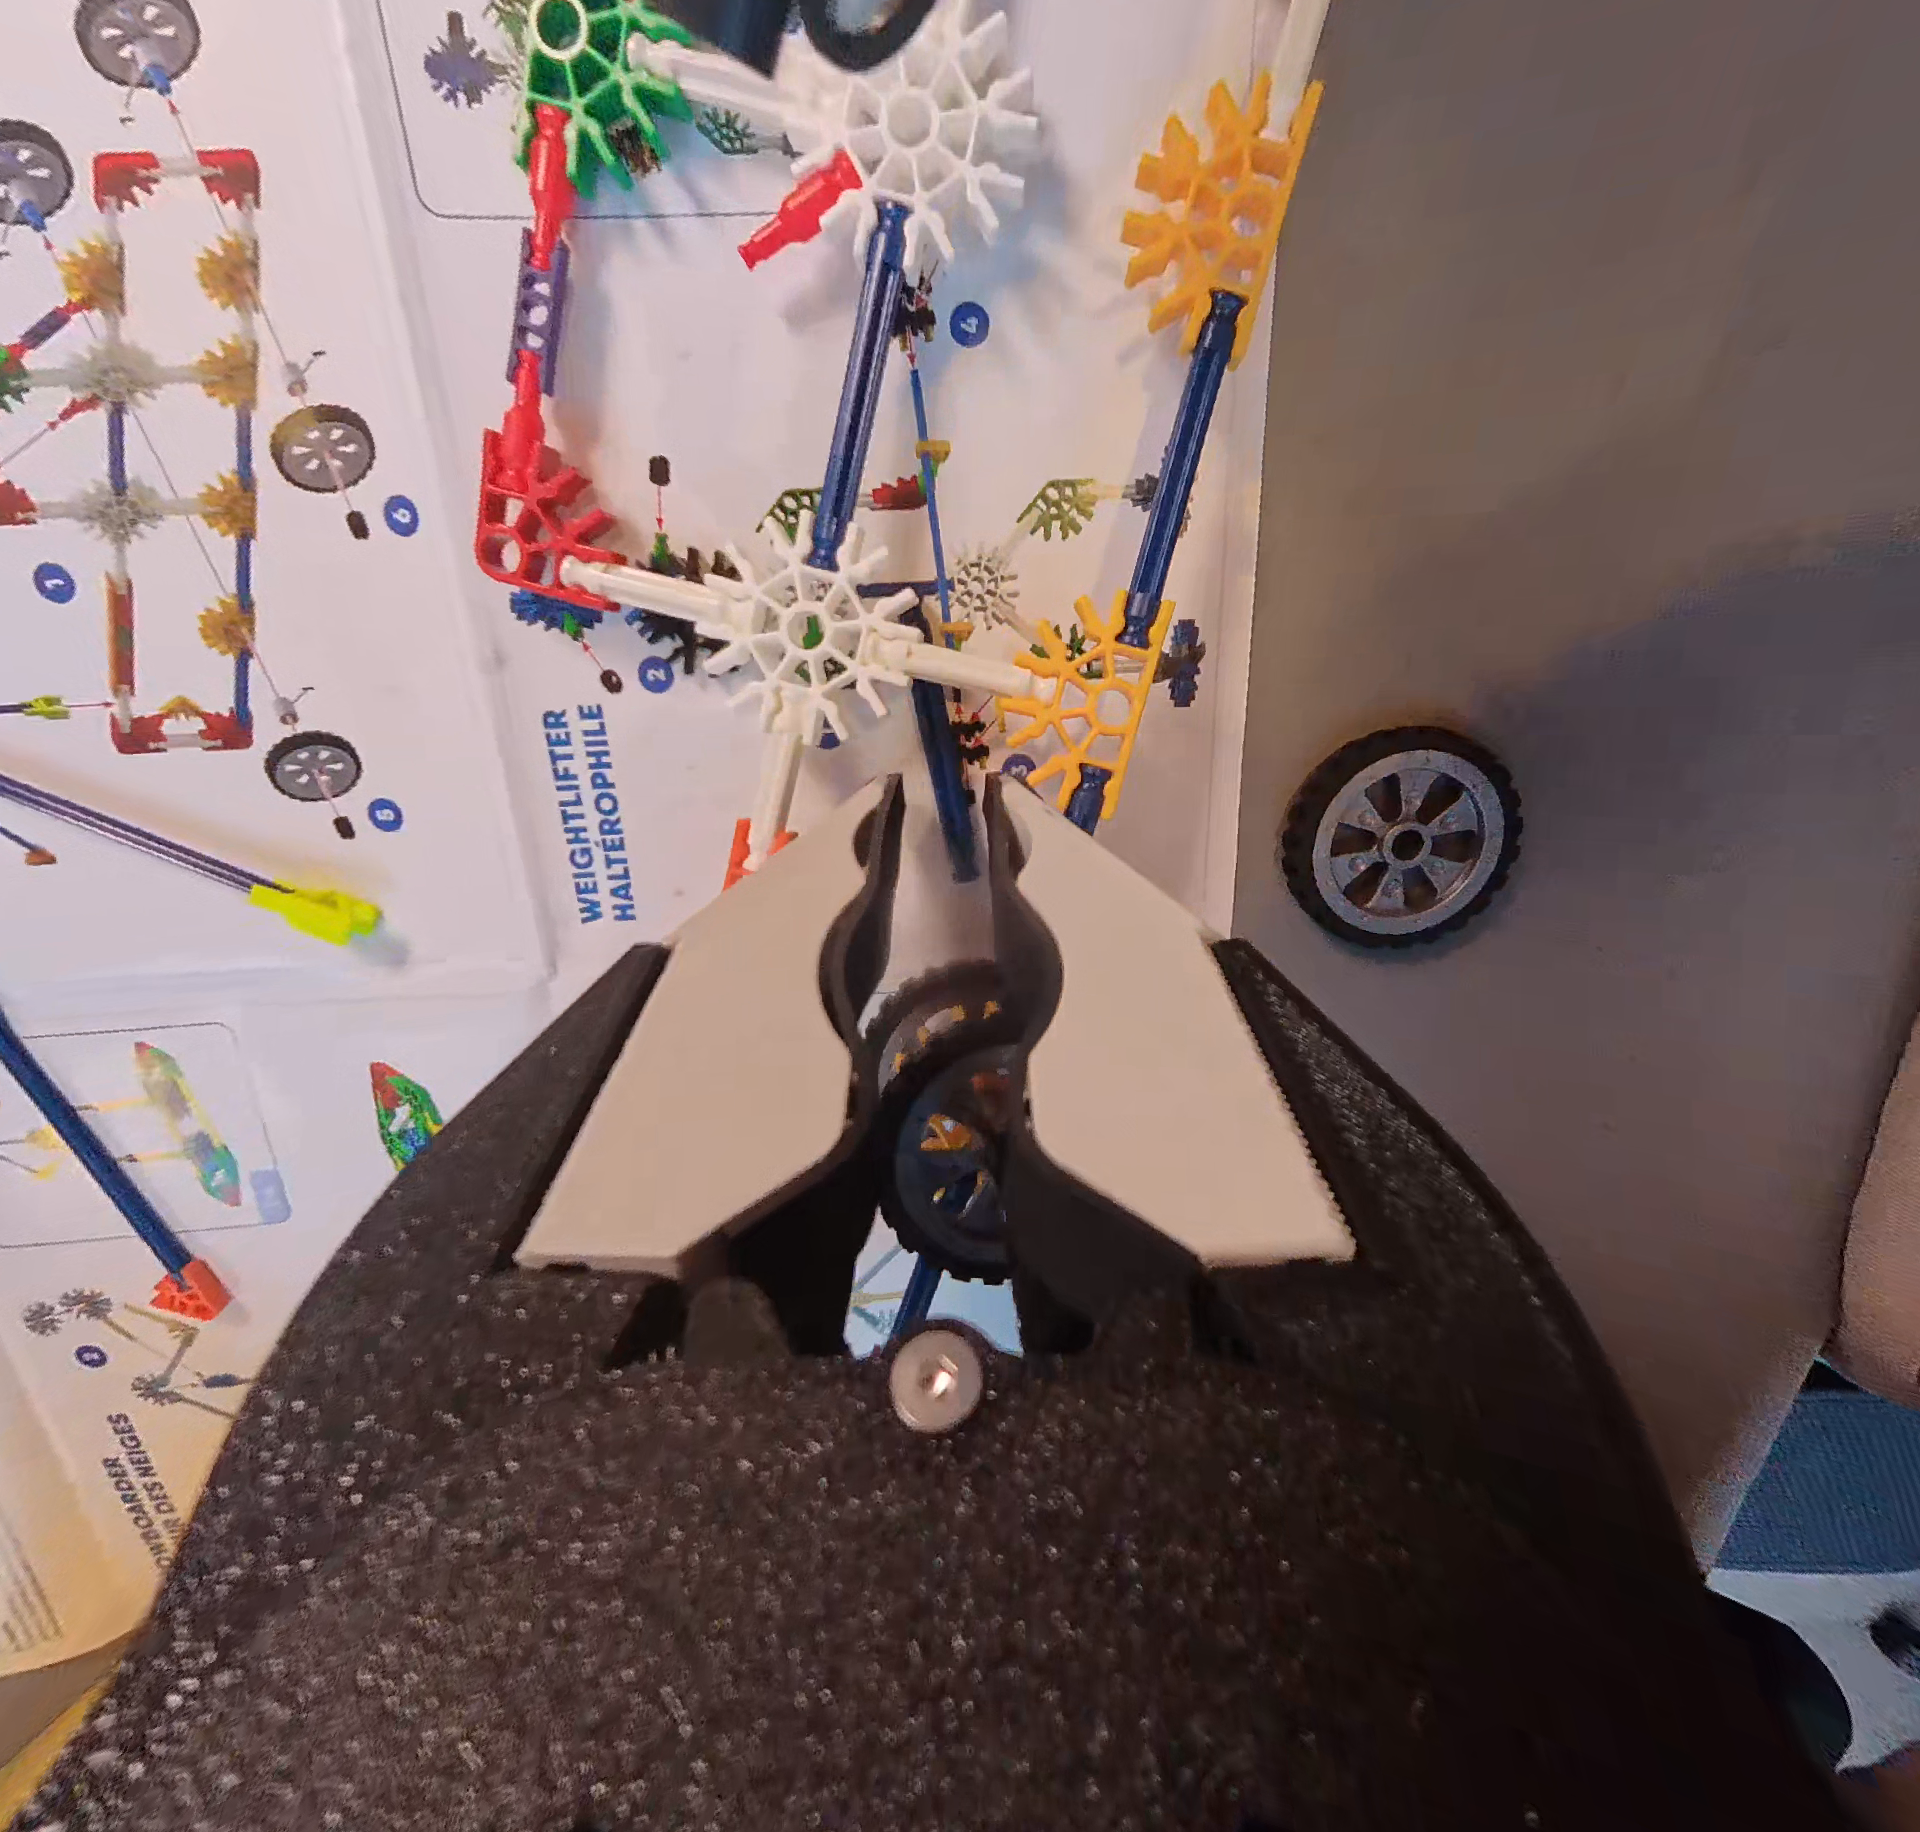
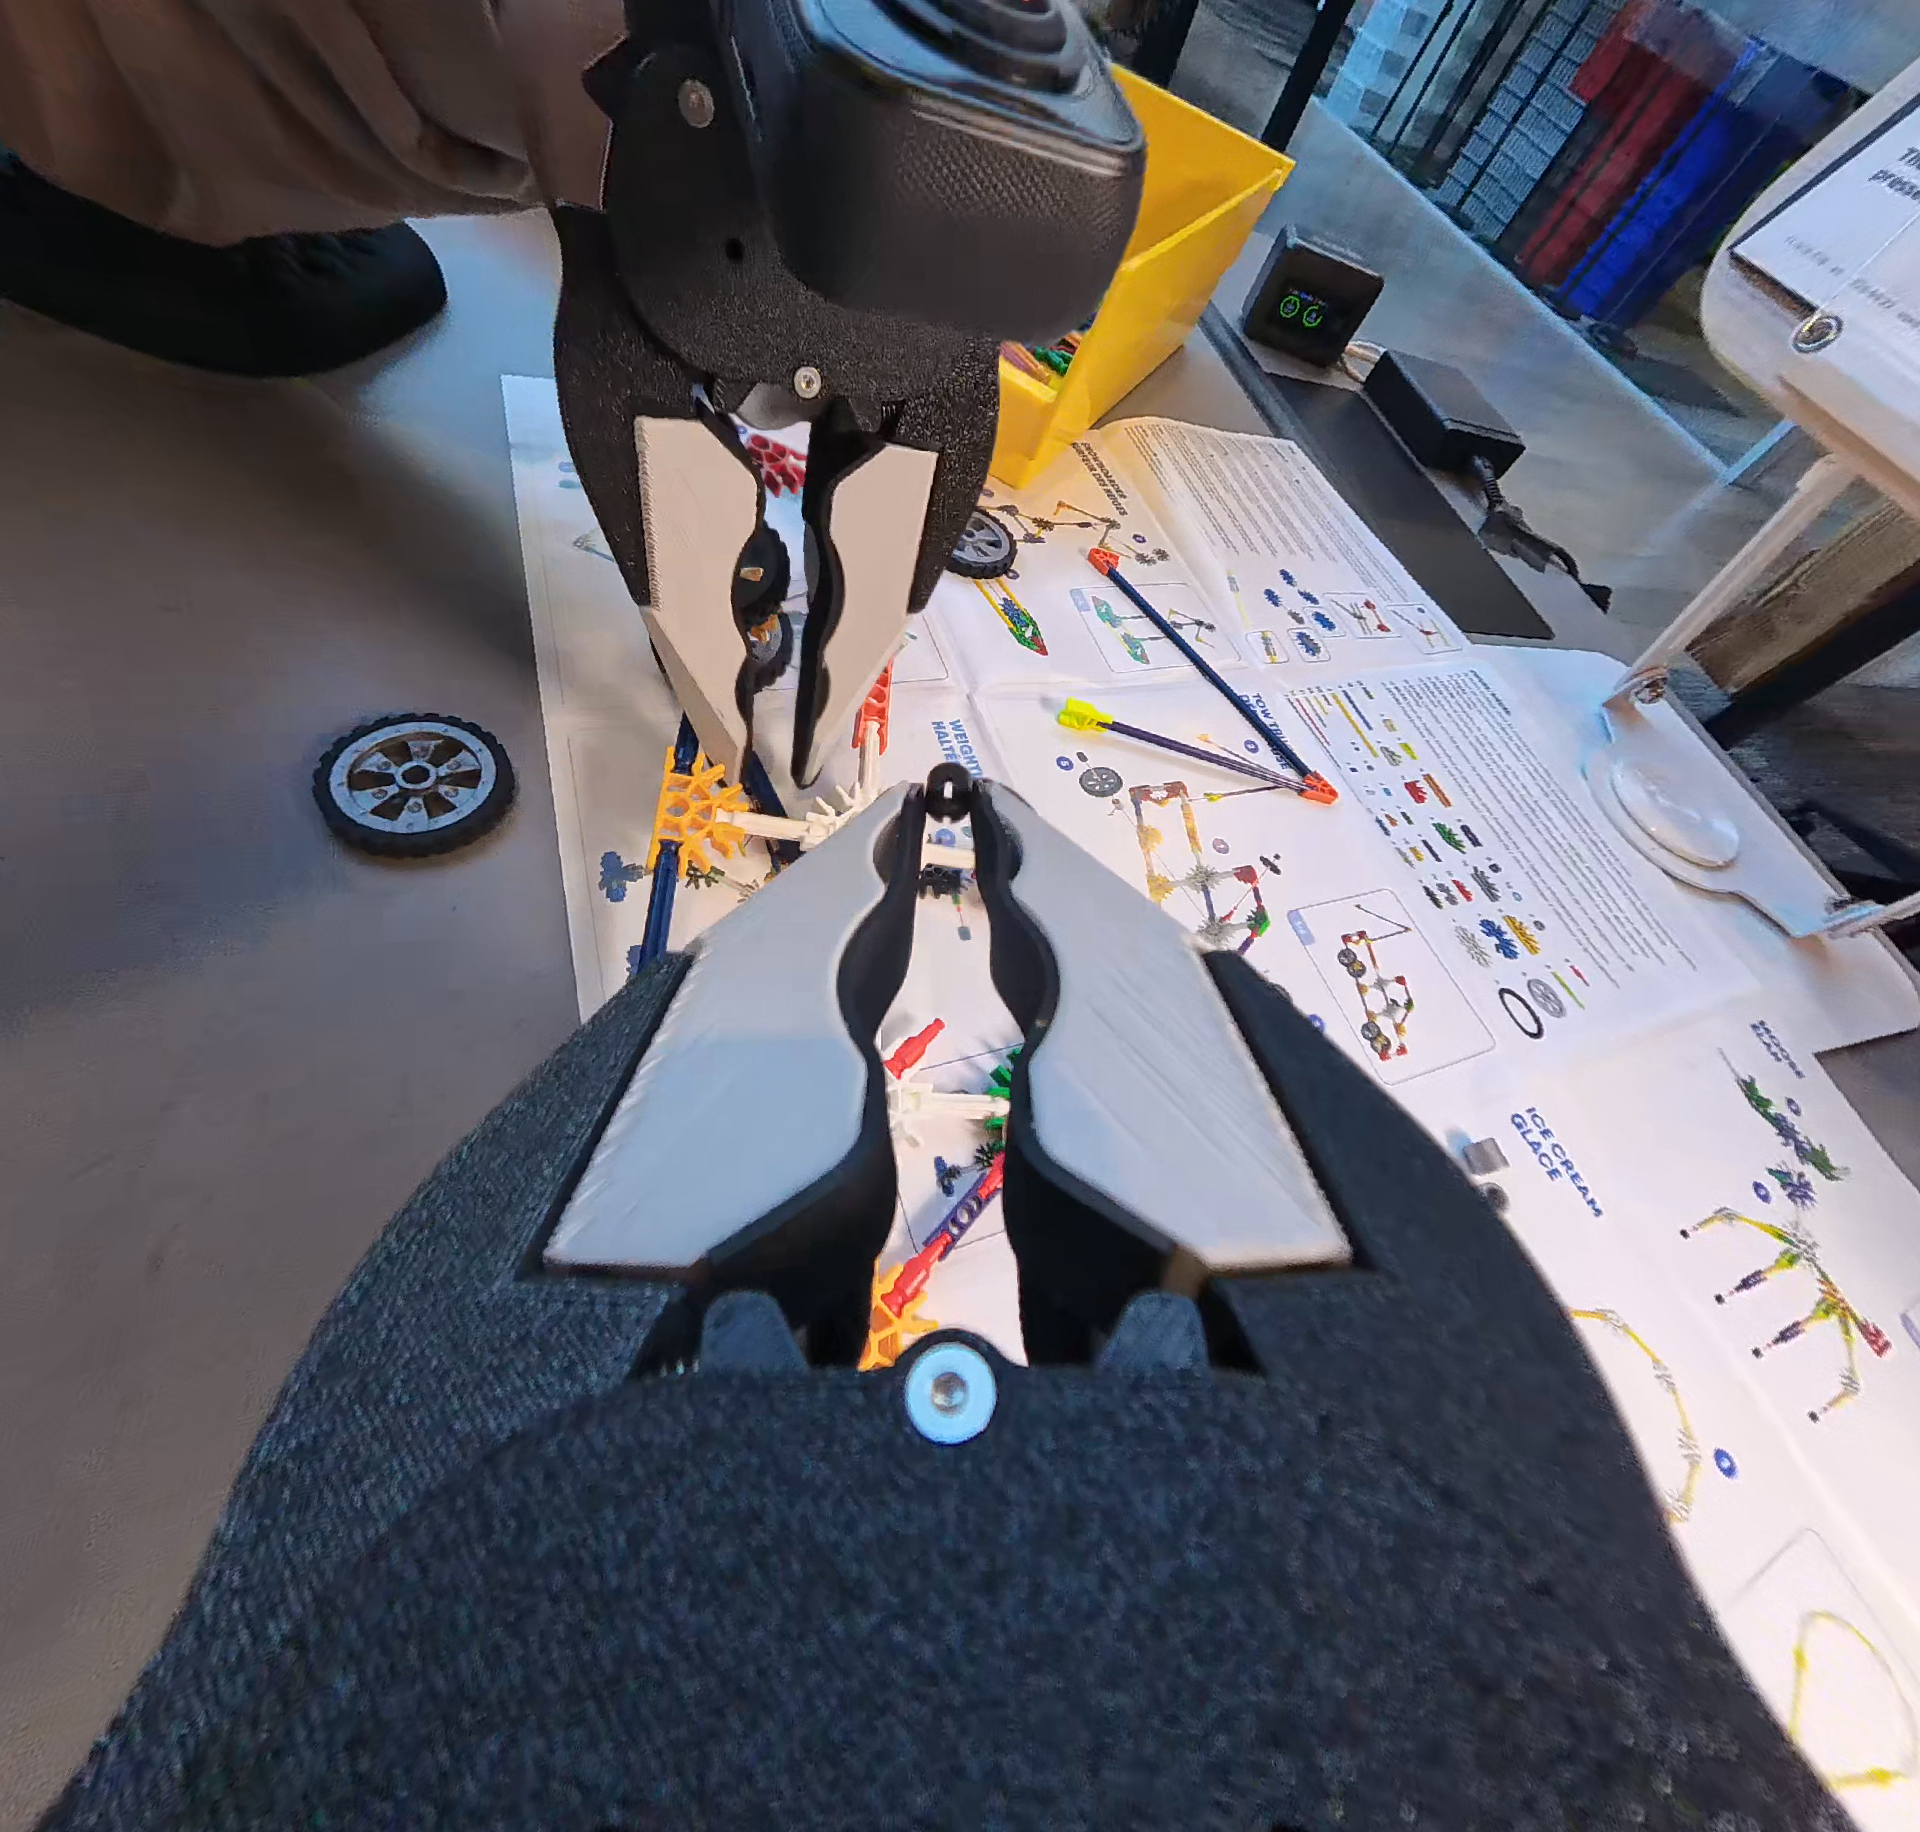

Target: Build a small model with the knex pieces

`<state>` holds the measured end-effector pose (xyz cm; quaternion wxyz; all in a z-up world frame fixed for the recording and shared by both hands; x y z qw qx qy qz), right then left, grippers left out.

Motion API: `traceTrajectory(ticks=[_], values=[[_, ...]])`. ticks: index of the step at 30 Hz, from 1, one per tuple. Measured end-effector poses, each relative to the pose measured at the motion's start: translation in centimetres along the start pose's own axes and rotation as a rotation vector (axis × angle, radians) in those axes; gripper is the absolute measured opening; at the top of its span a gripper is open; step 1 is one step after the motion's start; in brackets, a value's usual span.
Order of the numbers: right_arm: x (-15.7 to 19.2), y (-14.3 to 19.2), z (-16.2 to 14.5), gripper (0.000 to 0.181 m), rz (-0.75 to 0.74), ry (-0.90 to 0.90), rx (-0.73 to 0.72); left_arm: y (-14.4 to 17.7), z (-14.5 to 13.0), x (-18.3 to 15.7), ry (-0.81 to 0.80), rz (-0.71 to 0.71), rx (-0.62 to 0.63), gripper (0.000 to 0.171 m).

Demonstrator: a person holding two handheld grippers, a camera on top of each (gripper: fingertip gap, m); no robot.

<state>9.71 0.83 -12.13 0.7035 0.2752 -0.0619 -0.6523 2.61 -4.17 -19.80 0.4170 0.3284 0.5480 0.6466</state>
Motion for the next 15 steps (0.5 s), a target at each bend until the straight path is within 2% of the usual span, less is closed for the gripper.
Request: traceTrajectory(ticks=[8, 15], values=[[-0.49, 0.28, -0.1, 0.007, -0.019, -0.017, -0.004, -0.32, 0.23, 0.0, 0.045, -0.054, 0.053, 0.009], [-0.49, 0.2, -0.2, 0.007, -0.025, -0.017, 0.004, -0.72, 0.26, 0.04, 0.046, -0.022, 0.153, 0.003]])
Point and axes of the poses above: each gripper's, where its closed fingertips meet, y back along the fingers, z out of its top, x = y × z across the jaws, the point moved 2 cm from there along y, back along the fingers, and after that the axes turned 6 degrees about x, right-handed, at the moved point
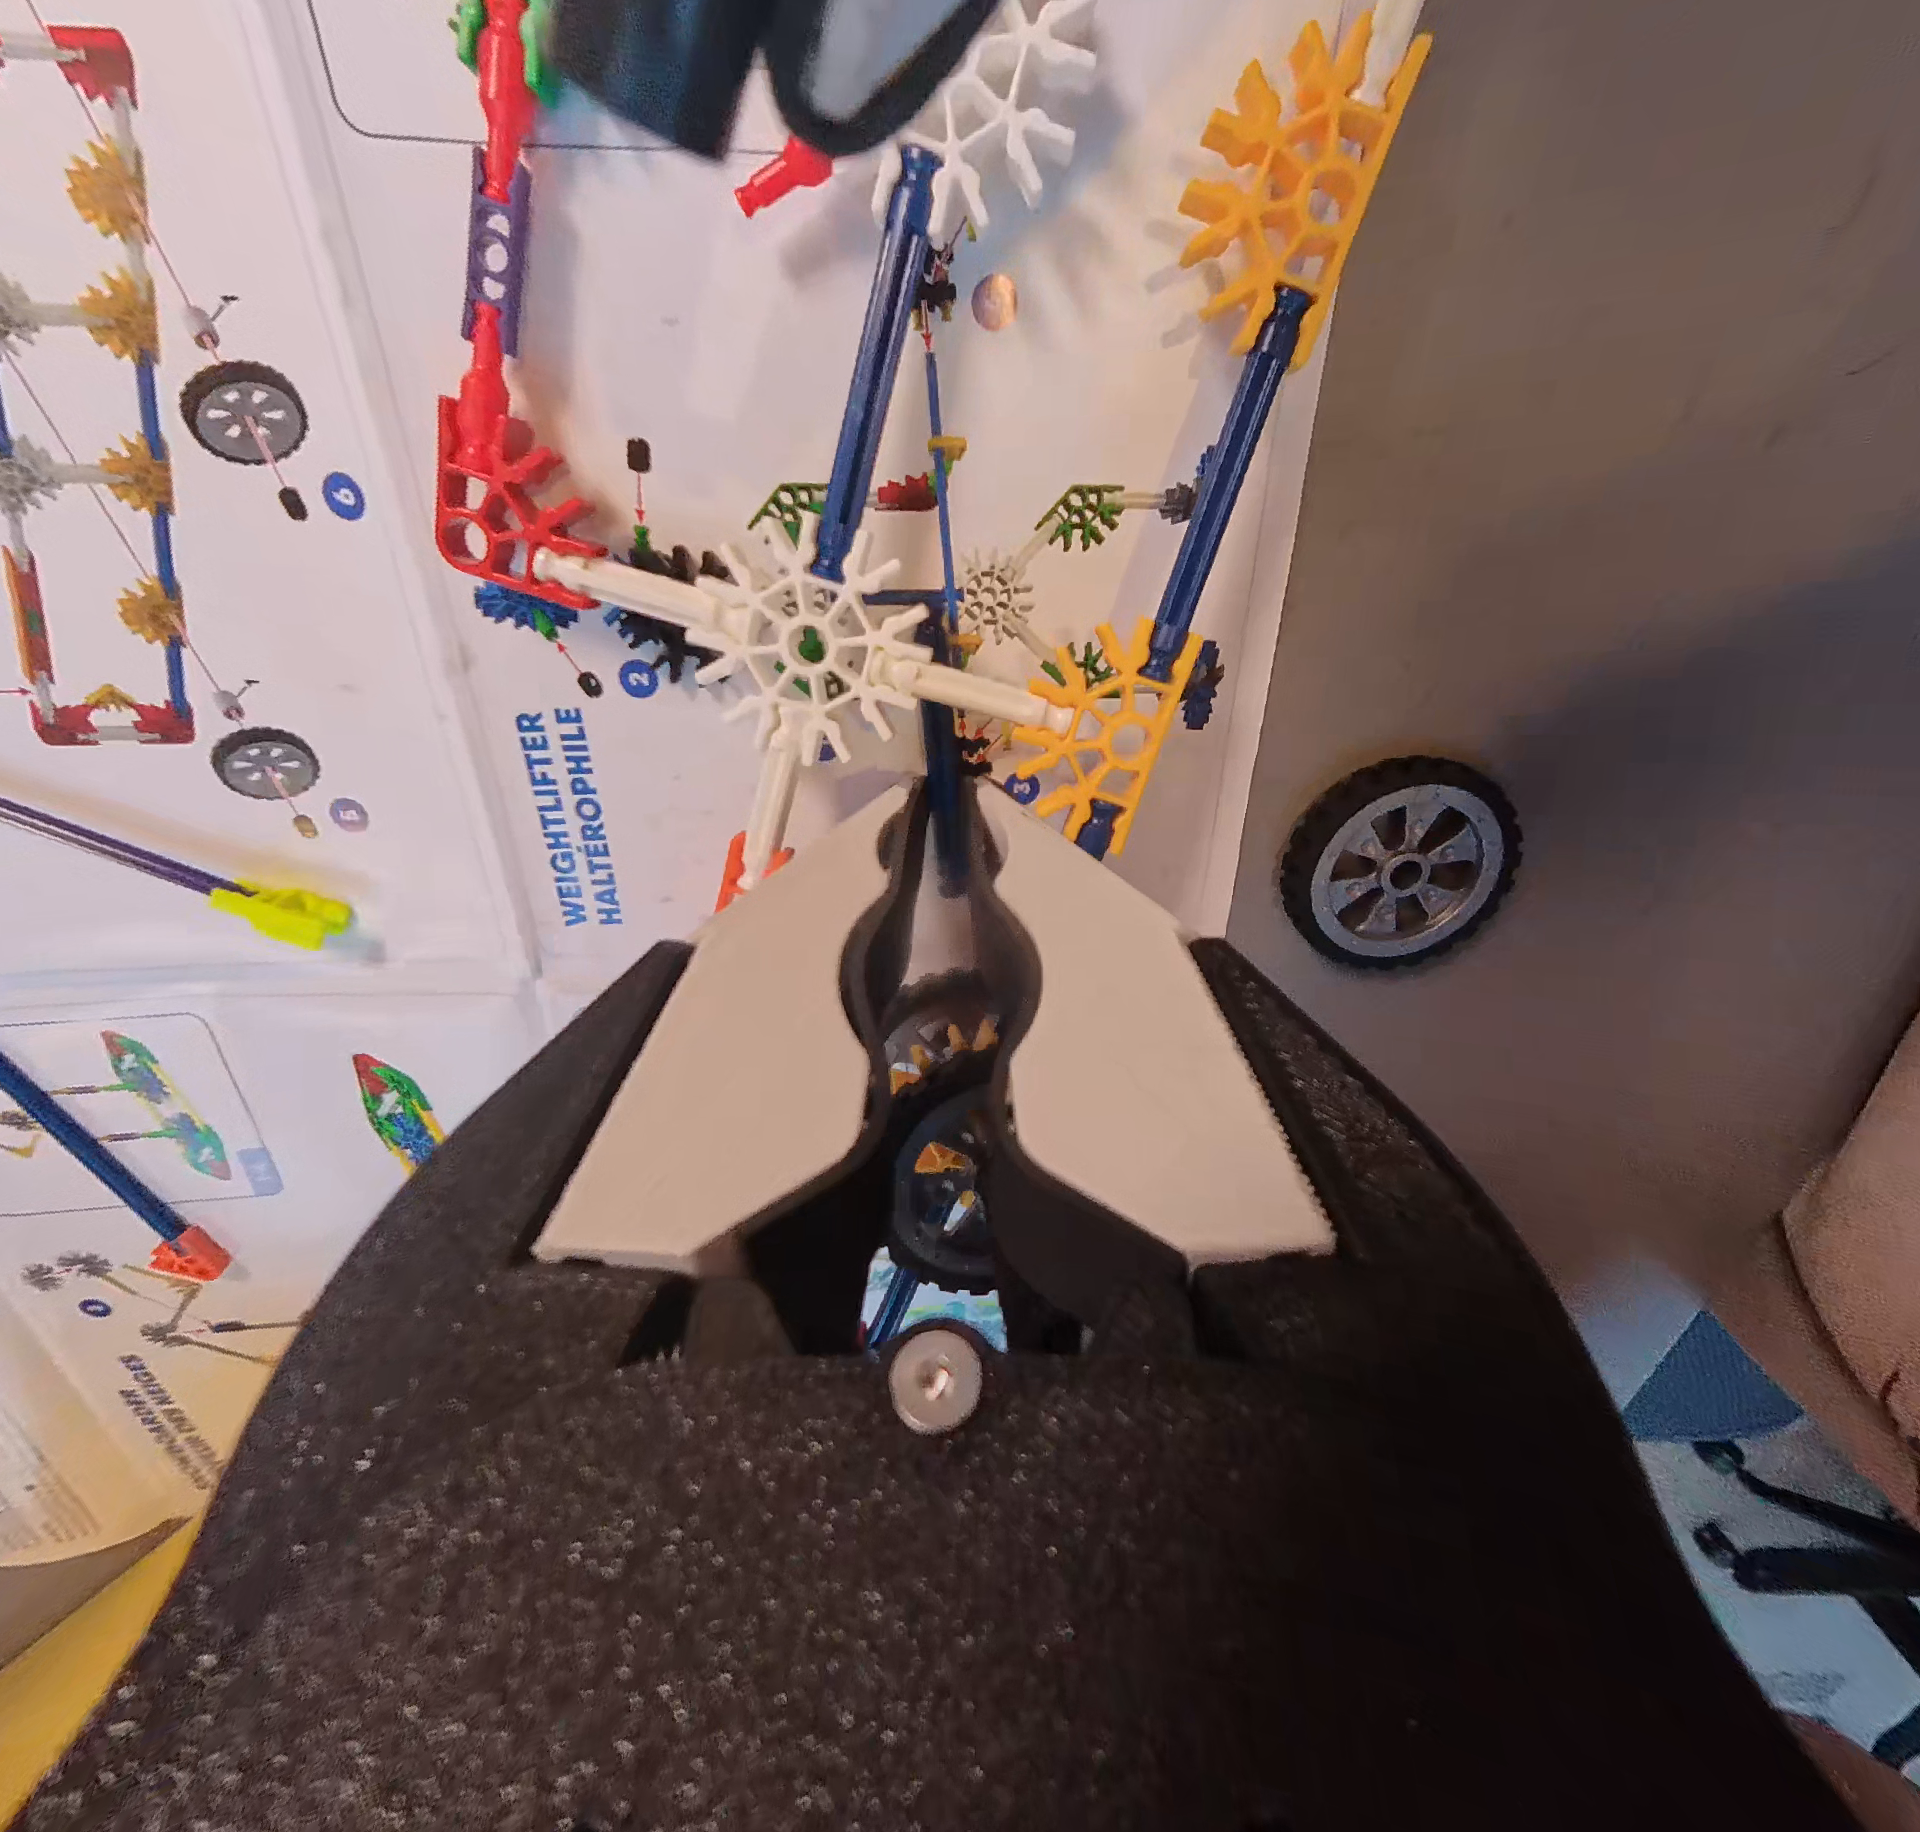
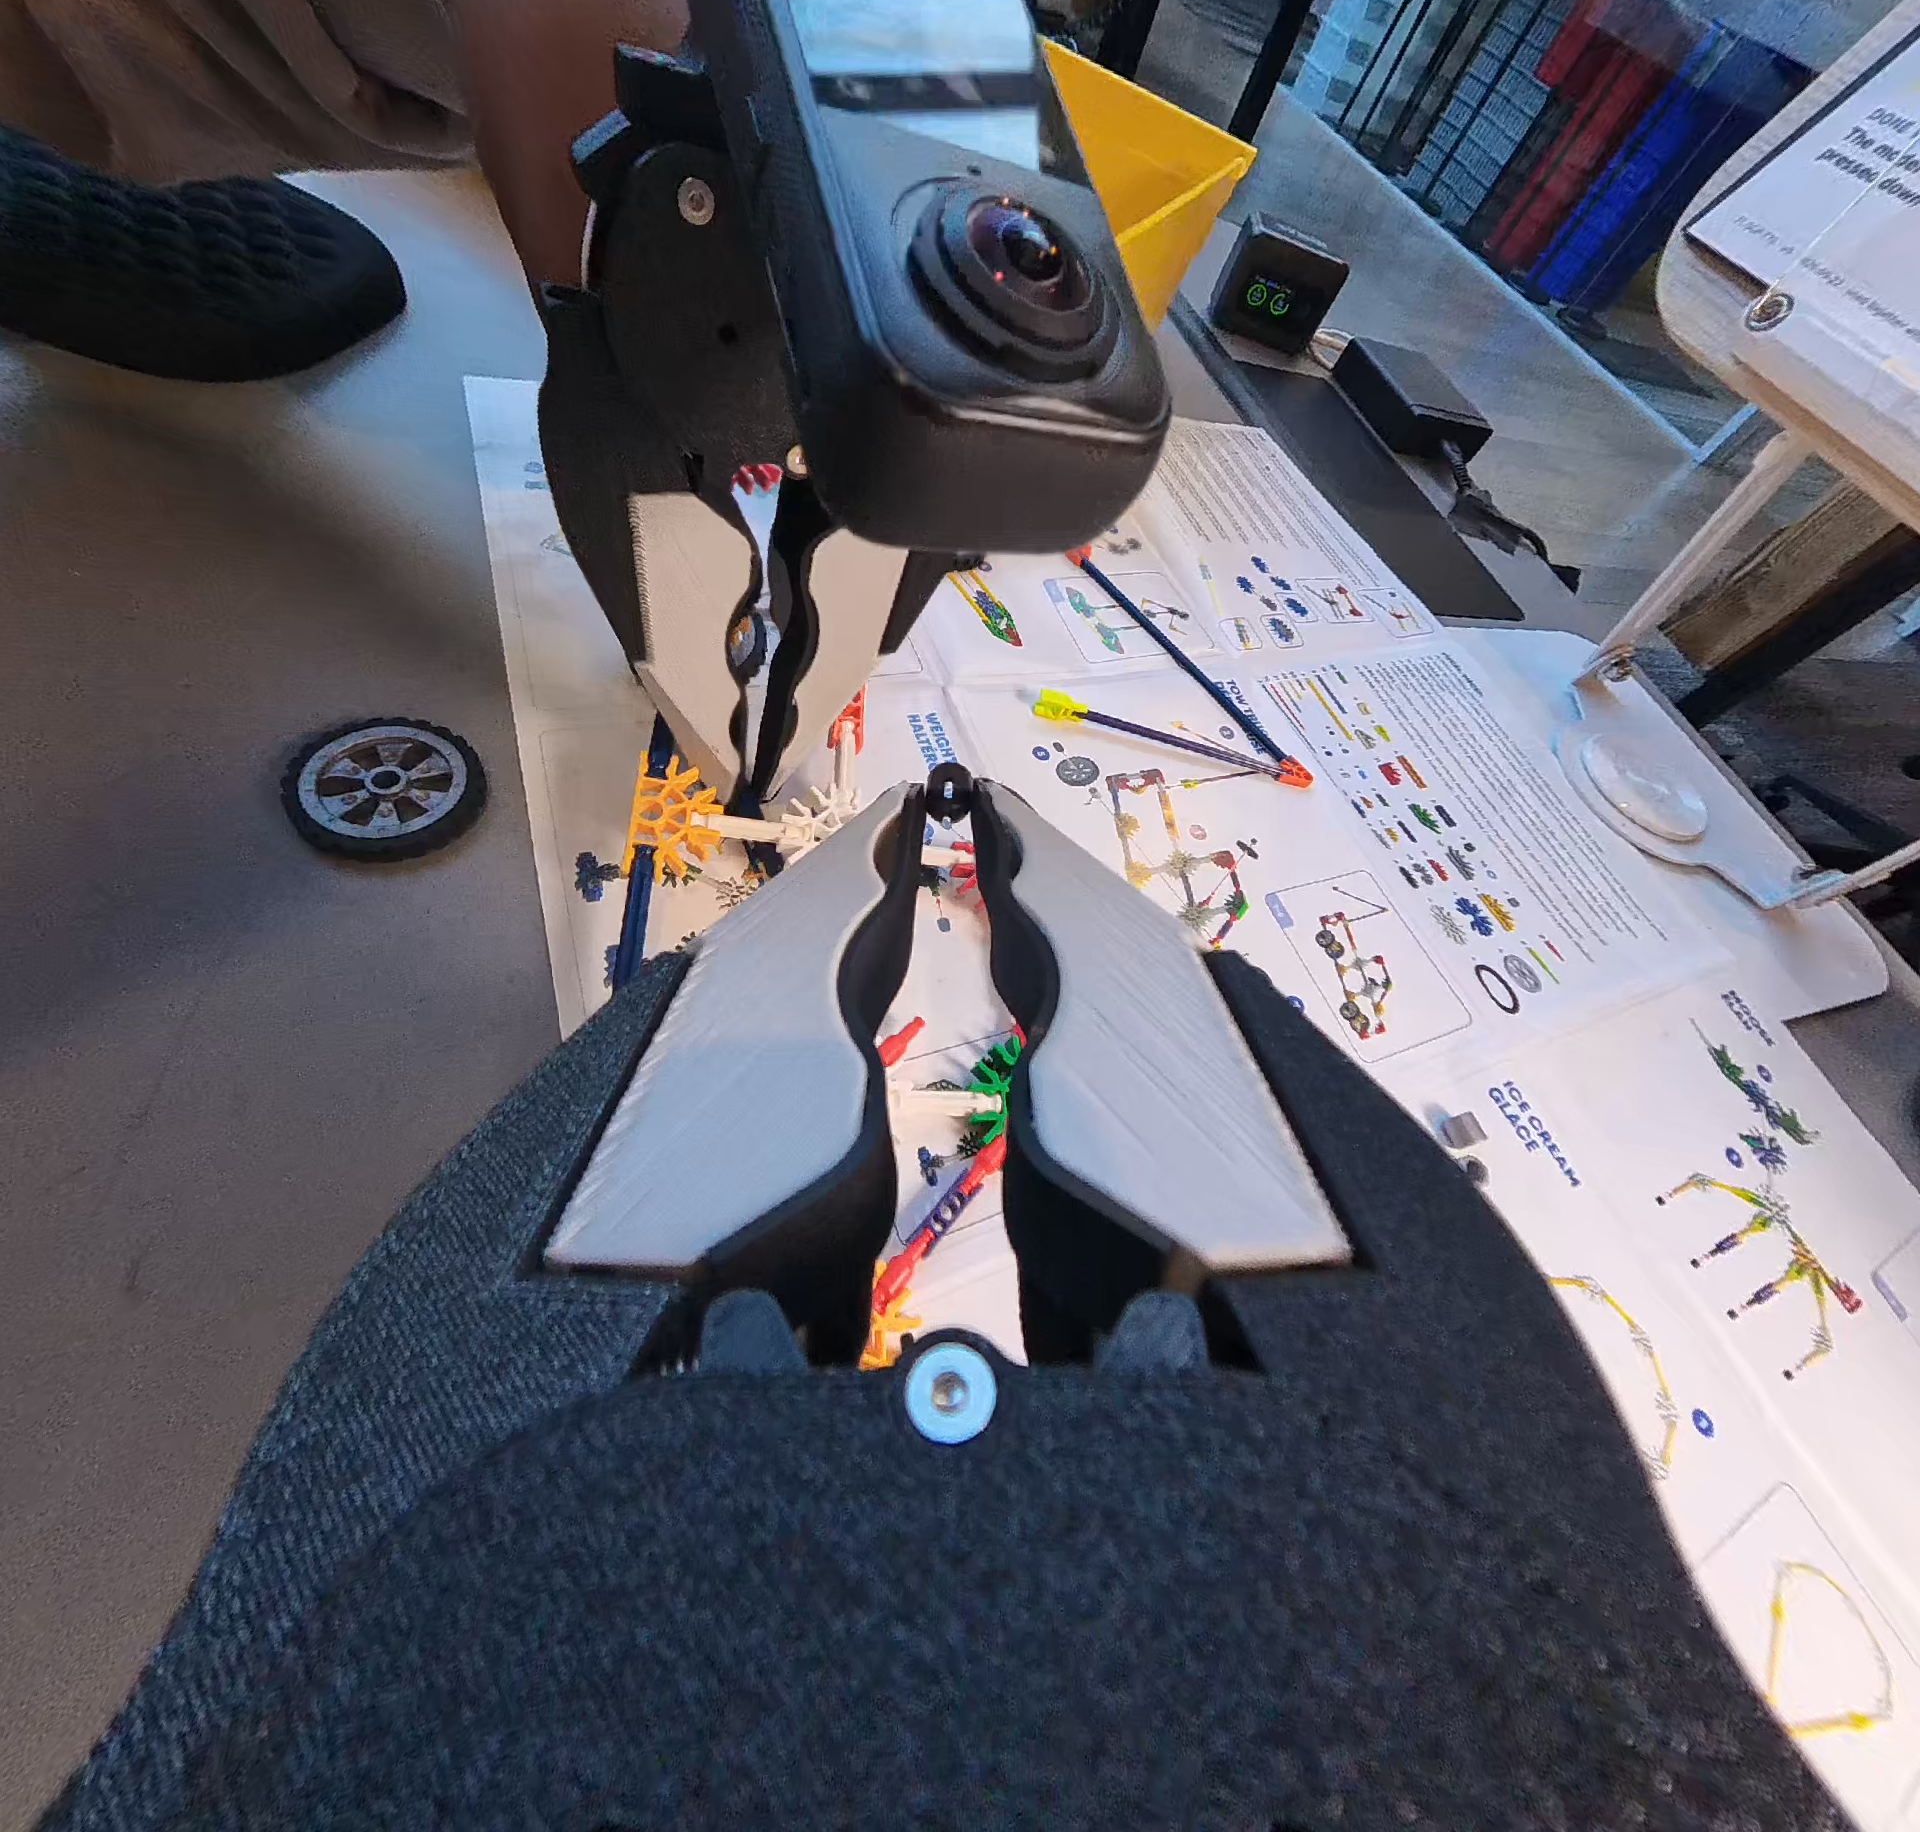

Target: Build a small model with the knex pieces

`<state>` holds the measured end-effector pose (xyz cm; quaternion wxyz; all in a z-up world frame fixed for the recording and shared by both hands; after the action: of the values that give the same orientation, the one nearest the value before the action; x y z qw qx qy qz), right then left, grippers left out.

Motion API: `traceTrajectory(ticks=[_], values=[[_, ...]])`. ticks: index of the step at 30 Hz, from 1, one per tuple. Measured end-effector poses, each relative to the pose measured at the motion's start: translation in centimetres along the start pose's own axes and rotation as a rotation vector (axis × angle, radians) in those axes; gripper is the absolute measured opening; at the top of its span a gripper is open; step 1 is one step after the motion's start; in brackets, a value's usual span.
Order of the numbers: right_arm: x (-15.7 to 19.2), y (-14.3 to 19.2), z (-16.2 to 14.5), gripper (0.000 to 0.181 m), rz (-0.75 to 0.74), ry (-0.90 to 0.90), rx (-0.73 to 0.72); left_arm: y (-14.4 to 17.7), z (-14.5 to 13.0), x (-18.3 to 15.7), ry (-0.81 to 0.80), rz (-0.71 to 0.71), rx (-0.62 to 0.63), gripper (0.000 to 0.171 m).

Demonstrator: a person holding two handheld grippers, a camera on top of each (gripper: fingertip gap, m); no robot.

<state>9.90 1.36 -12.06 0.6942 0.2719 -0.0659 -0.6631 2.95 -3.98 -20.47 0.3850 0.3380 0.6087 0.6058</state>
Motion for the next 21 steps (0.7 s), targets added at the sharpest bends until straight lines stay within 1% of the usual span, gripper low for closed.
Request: traceTrajectory(ticks=[2, 4, 8, 13, 16, 19, 21], values=[[0.1, -0.1, 0.0, 0.007, 0.001, 0.001, 0.002, 0.0, 0.0, 0.0, -0.033, 0.038, 0.034, 0.003], [0.0, 0.0, -0.1, 0.007, -0.002, 0.0, 0.002, 0.0, 0.1, 0.0, -0.058, 0.07, 0.038, 0.002], [-0.4, 0.5, 0.1, 0.007, -0.01, -0.013, -0.018, 1.3, -0.1, 0.6, -0.063, 0.119, -0.034, 0.002], [-0.5, 0.9, 0.7, 0.007, 0.014, -0.057, -0.07, 4.9, -1.3, 0.9, -0.027, 0.157, -0.213, 0.002], [0.0, 0.8, 0.9, 0.007, 0.05, -0.073, -0.083, 6.5, -2.4, 1.0, 0.012, 0.157, -0.322, 0.003], [0.8, 0.5, 1.3, 0.007, 0.093, -0.079, -0.105, 7.8, -2.7, -0.4, 0.016, 0.094, -0.496, 0.002], [1.8, 0.6, 2.2, 0.007, 0.157, -0.091, -0.162, 8.5, -2.7, -1.8, 0.02, 0.067, -0.618, 0.003]])
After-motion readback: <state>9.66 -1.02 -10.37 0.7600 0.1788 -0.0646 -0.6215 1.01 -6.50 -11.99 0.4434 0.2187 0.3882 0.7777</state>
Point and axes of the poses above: each gripper's, where its closed fingertips meet, y back along the fingers, z out of its top, x = y × z across the jaws, the point moved 2 cm from there along y, back along the fingers, and after that the axes turned 6 degrees about x, right-handed, at the moved point
